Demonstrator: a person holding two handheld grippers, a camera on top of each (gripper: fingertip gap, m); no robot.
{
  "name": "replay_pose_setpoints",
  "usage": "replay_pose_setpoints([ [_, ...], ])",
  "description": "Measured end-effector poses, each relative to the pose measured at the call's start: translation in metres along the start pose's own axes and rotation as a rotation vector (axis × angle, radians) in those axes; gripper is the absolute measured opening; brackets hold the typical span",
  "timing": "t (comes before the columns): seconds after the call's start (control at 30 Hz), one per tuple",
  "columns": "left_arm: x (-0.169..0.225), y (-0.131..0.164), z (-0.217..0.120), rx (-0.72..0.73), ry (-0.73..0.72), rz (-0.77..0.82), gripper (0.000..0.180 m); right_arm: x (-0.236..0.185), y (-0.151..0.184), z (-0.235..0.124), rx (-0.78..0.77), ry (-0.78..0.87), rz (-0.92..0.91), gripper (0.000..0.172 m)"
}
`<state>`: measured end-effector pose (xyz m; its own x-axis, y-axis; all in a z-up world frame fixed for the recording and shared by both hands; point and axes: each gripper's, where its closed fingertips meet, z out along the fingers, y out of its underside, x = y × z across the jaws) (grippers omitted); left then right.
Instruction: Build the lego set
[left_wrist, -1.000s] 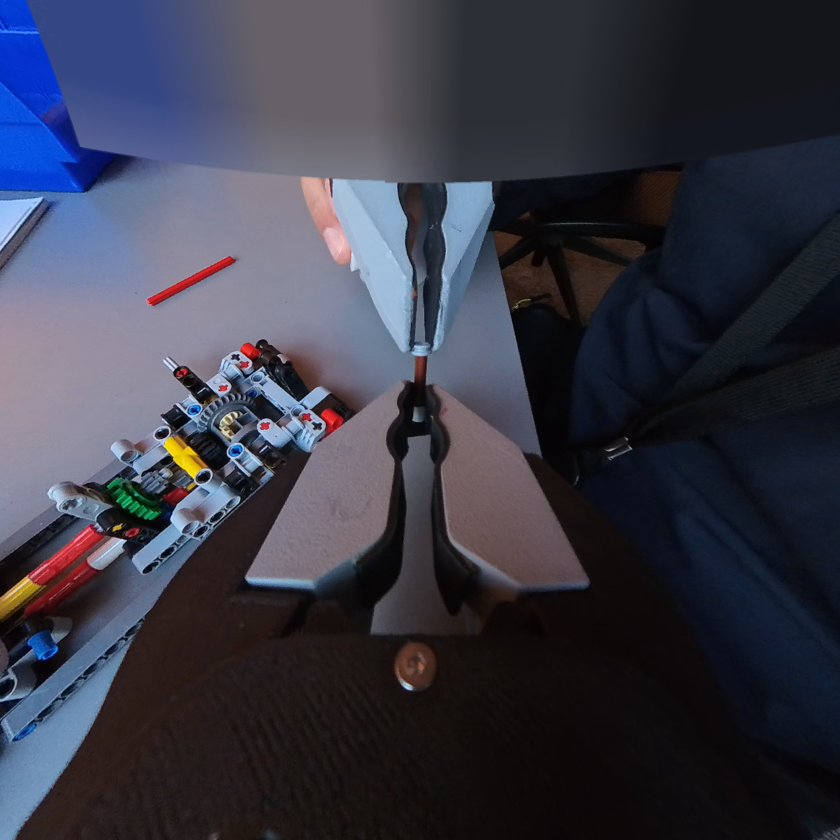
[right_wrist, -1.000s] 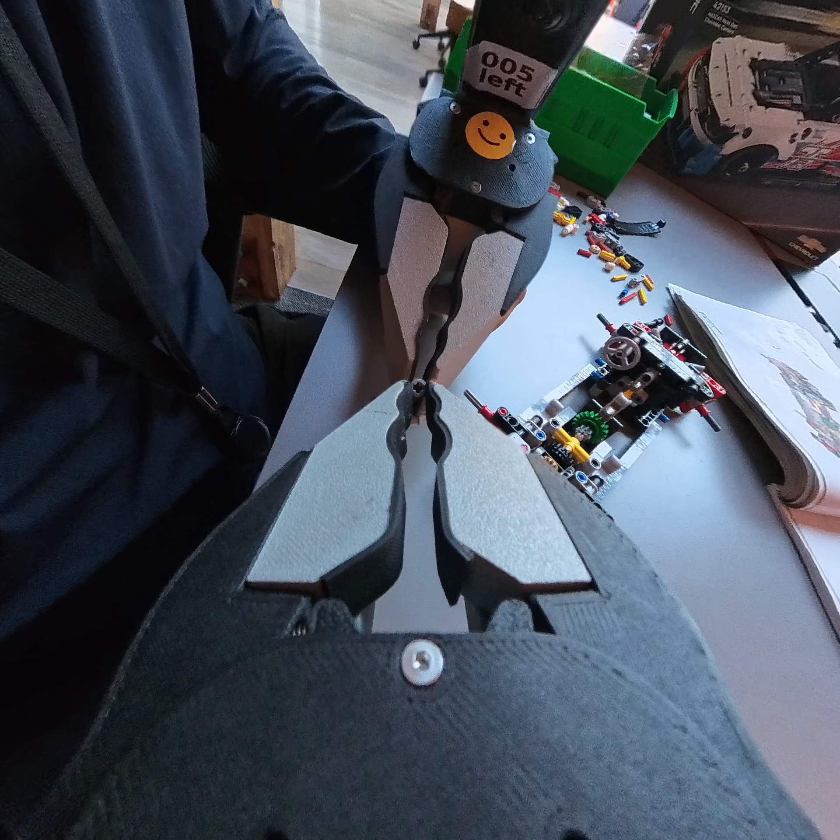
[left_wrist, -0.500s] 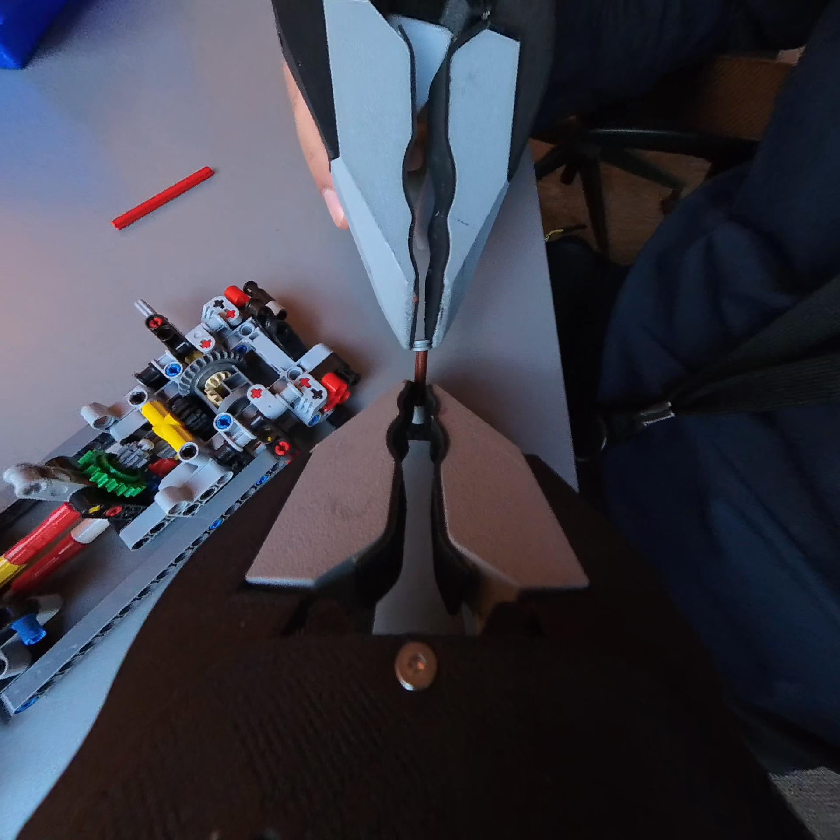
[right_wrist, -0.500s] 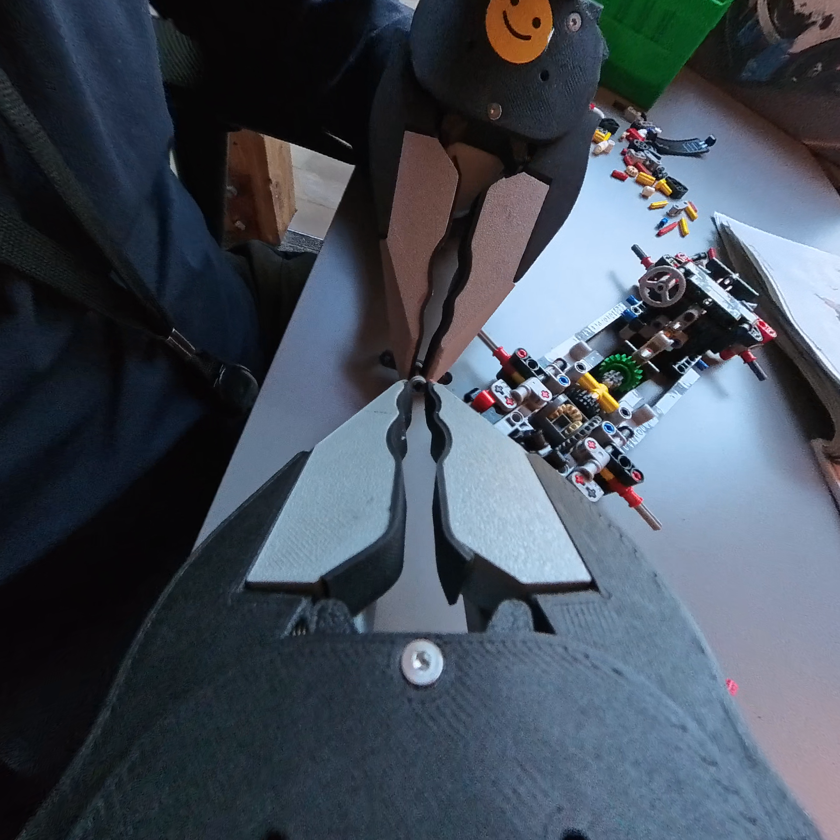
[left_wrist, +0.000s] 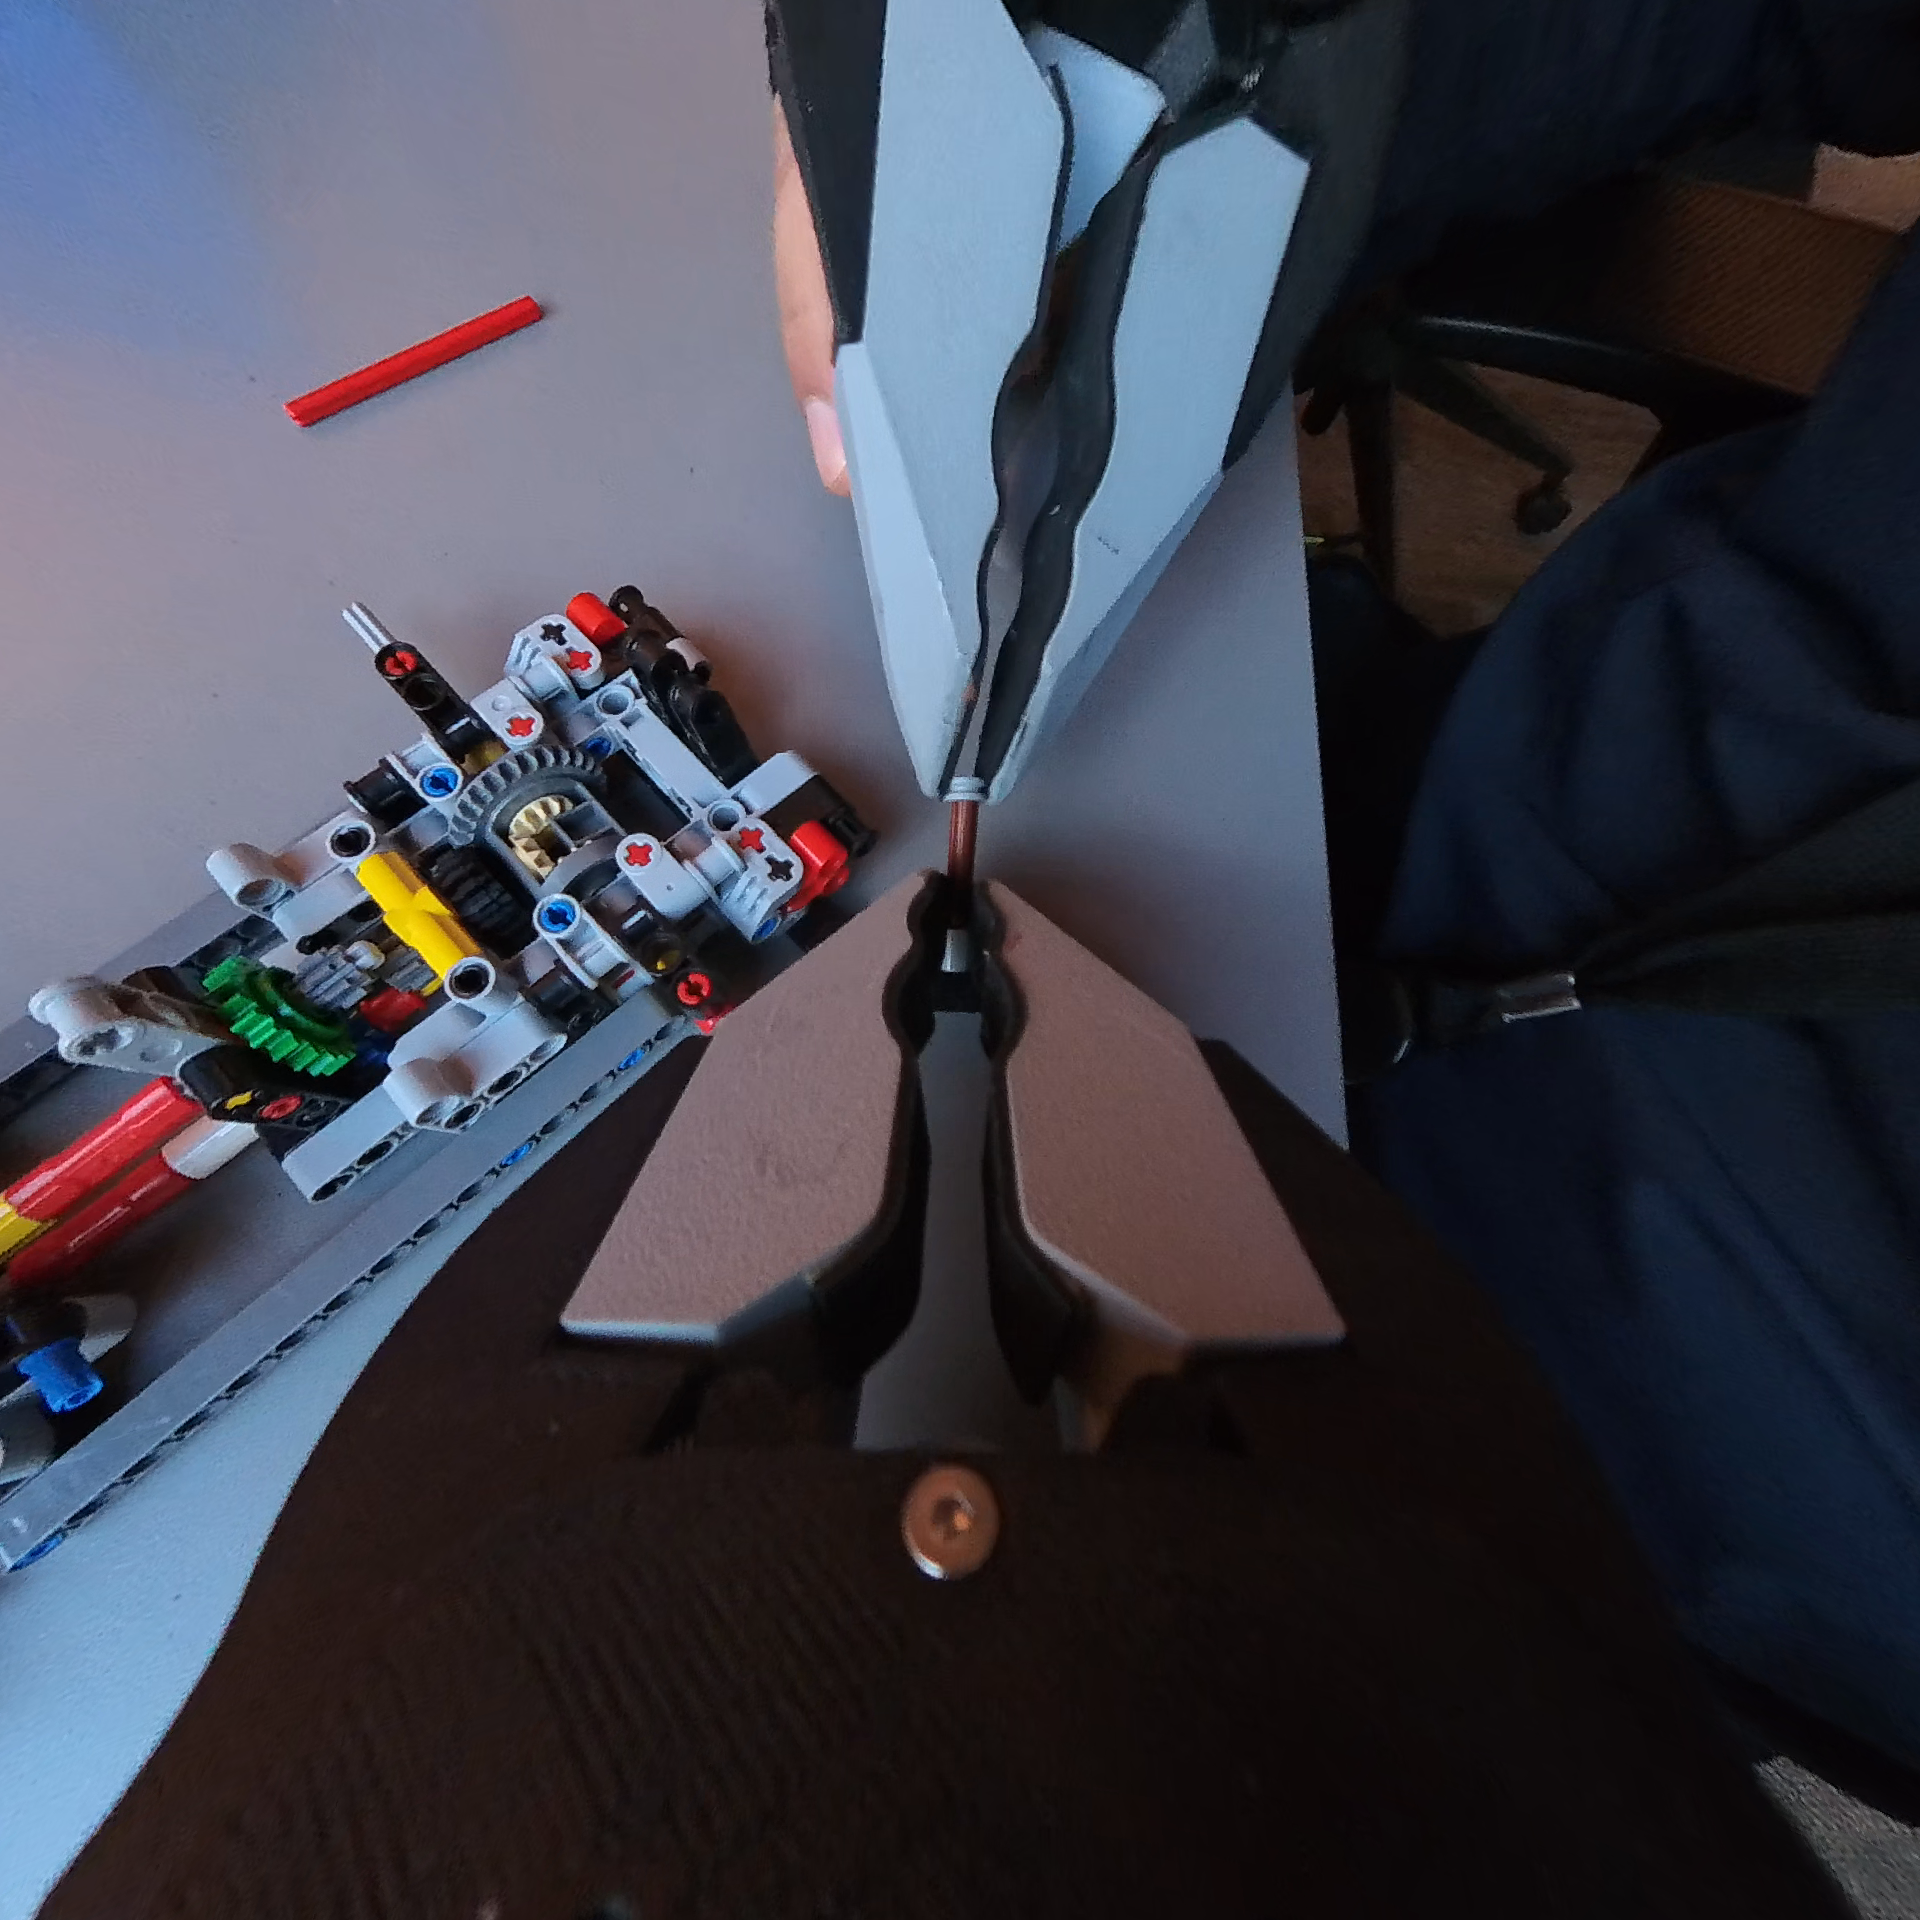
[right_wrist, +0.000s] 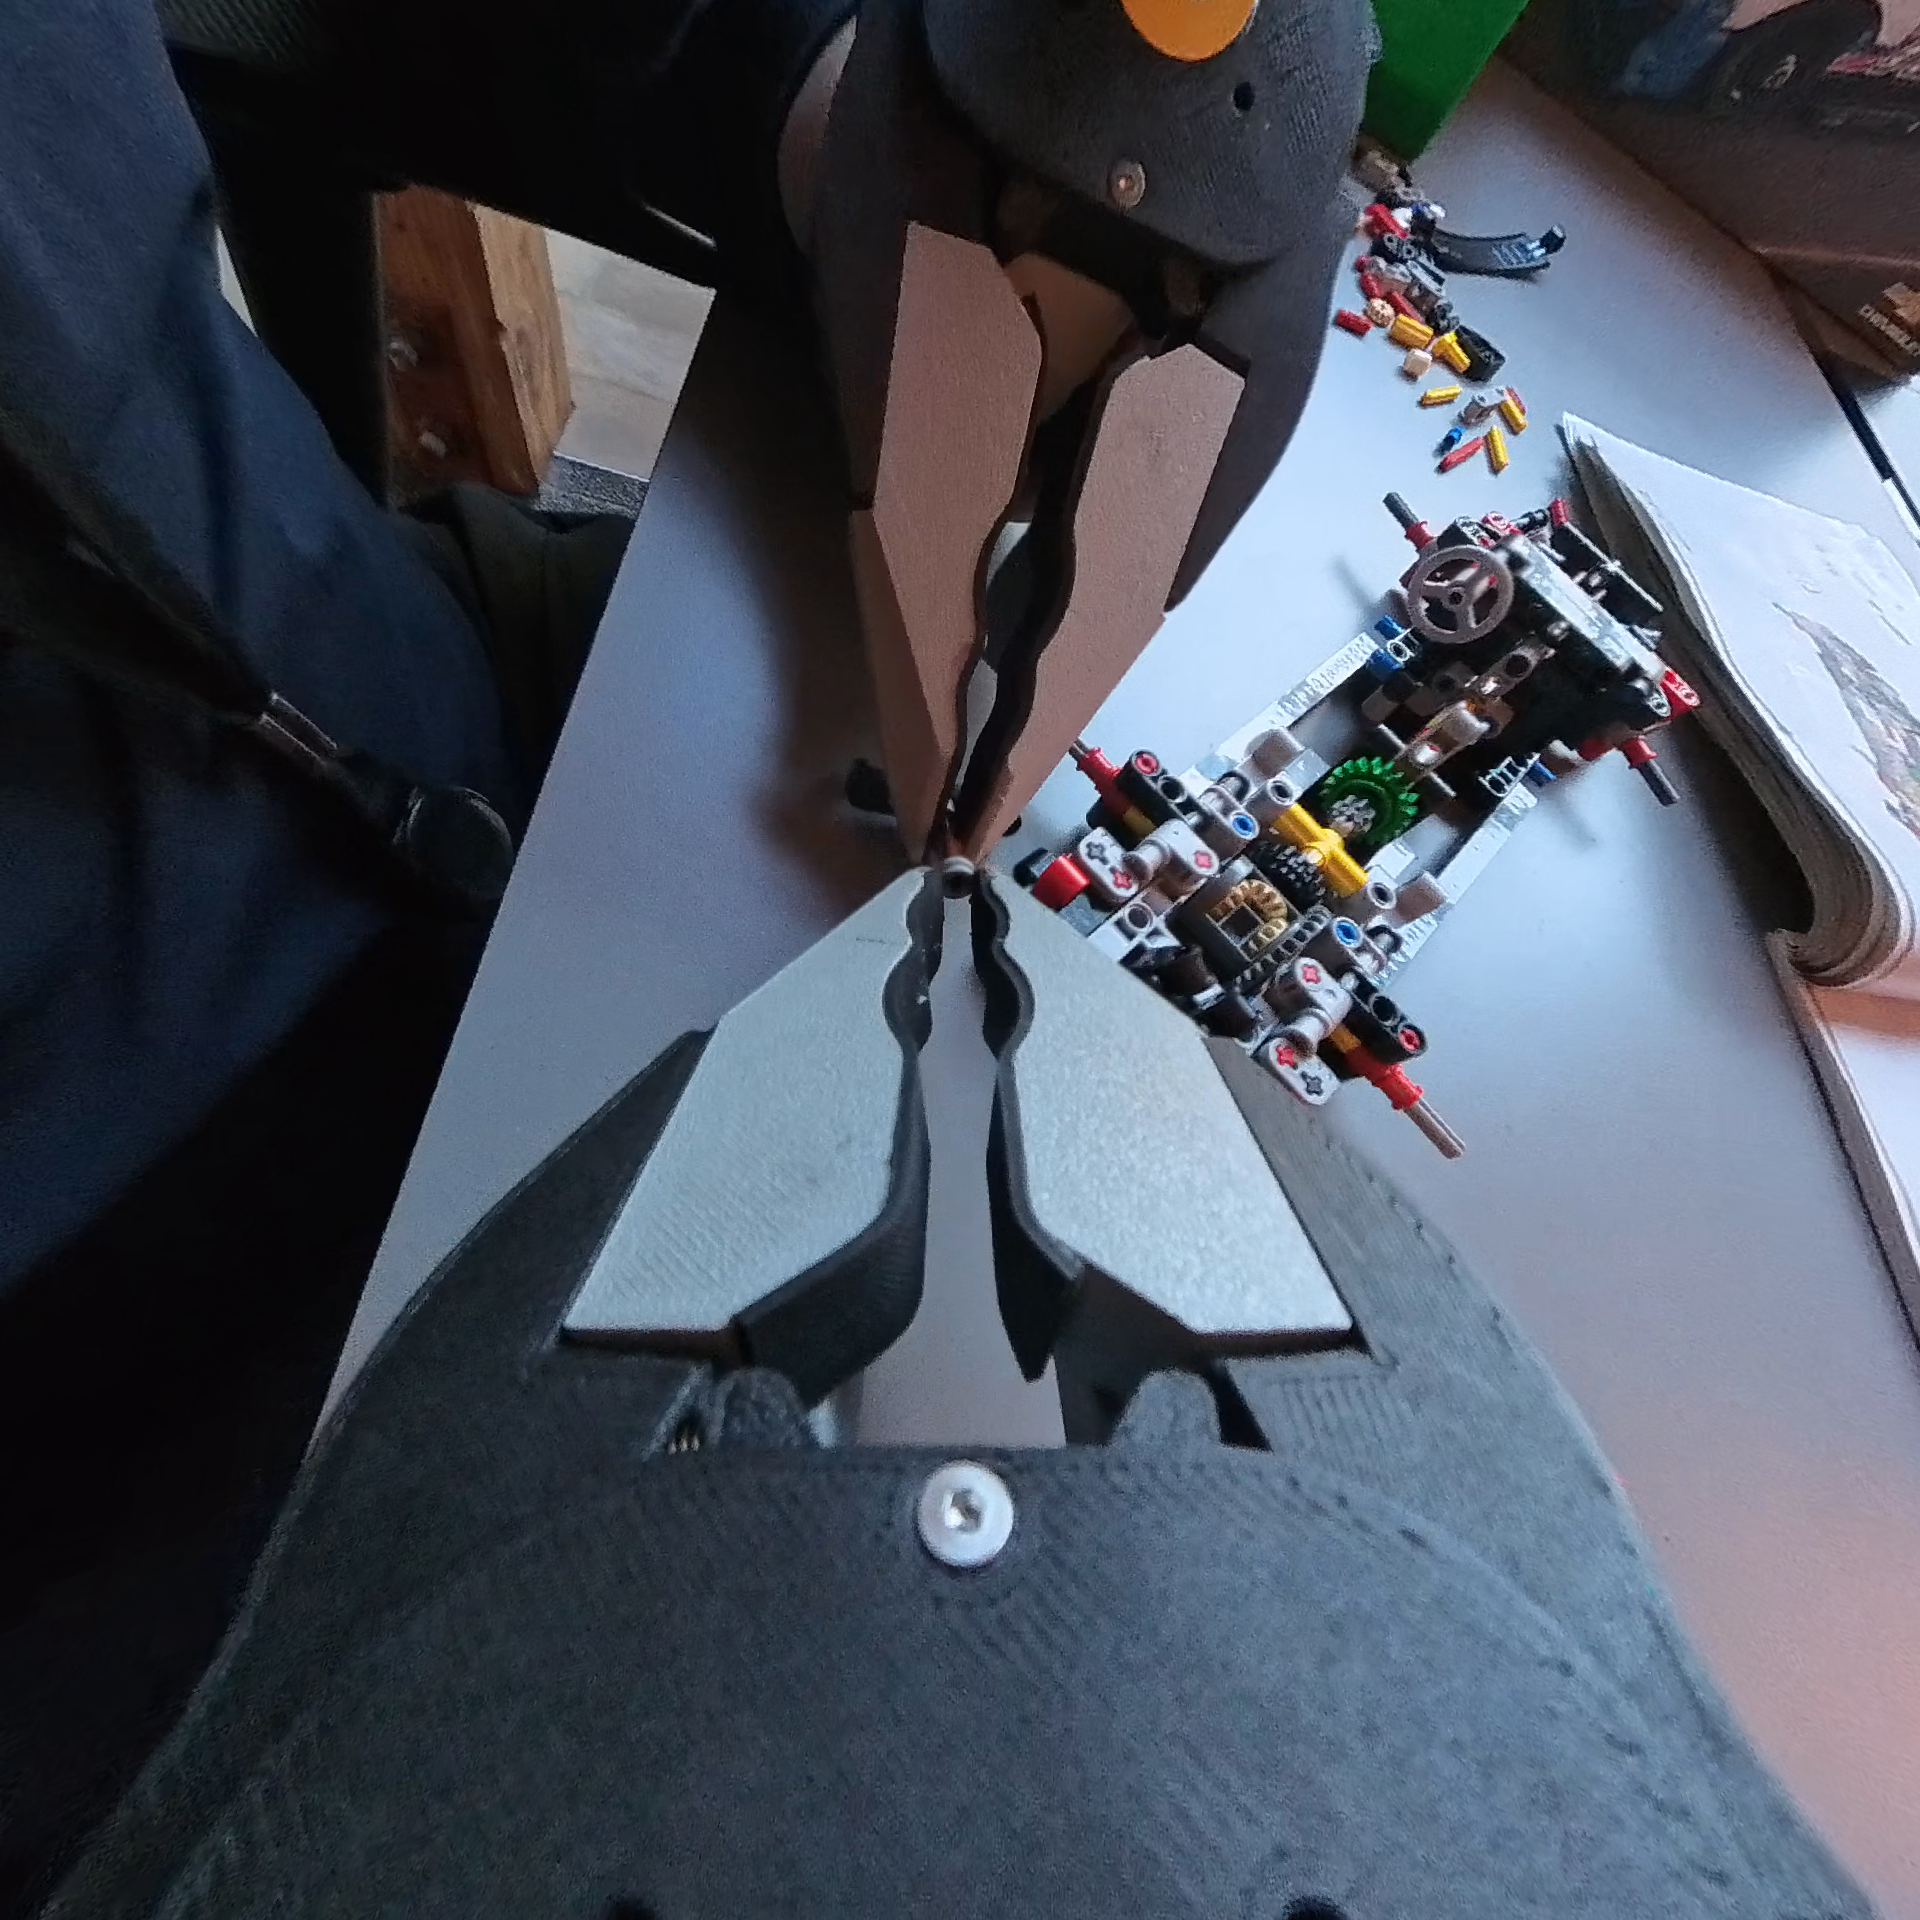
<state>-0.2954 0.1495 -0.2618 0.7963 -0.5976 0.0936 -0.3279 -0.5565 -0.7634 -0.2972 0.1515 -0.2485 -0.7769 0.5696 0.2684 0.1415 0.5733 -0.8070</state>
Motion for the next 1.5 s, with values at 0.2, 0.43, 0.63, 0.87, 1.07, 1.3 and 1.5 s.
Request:
replay_pose_setpoints([
  [0.2,-0.001,0.002,0.0,-0.012,-0.003,-0.01,0.0,0.001,0.003,0.002,-0.02,-0.019,0.029,0.004],
  [0.43,-0.004,0.003,0.002,-0.022,0.027,-0.077,0.0,0.002,0.008,0.004,-0.077,0.058,-0.001,0.004],
  [0.63,-0.002,0.008,0.007,-0.071,0.032,-0.073,0.001,-0.004,0.02,0.009,-0.183,0.026,-0.014,0.003],
  [0.87,-0.002,0.008,0.007,-0.067,0.043,-0.127,0.001,-0.005,0.022,0.011,-0.194,0.008,0.048,0.003],
  [1.07,-0.003,0.007,0.008,-0.058,0.02,-0.181,0.001,-0.004,0.023,0.011,-0.228,0.039,0.076,0.003],
  [1.3,-0.003,0.007,0.009,-0.057,-0.008,-0.23,0.001,-0.002,0.024,0.009,-0.449,0.124,-0.06,0.003],
  [1.5,-0.001,0.004,0.013,-0.063,-0.054,-0.241,0.001,-0.005,0.021,0.011,-0.547,0.149,-0.075,0.003],
])
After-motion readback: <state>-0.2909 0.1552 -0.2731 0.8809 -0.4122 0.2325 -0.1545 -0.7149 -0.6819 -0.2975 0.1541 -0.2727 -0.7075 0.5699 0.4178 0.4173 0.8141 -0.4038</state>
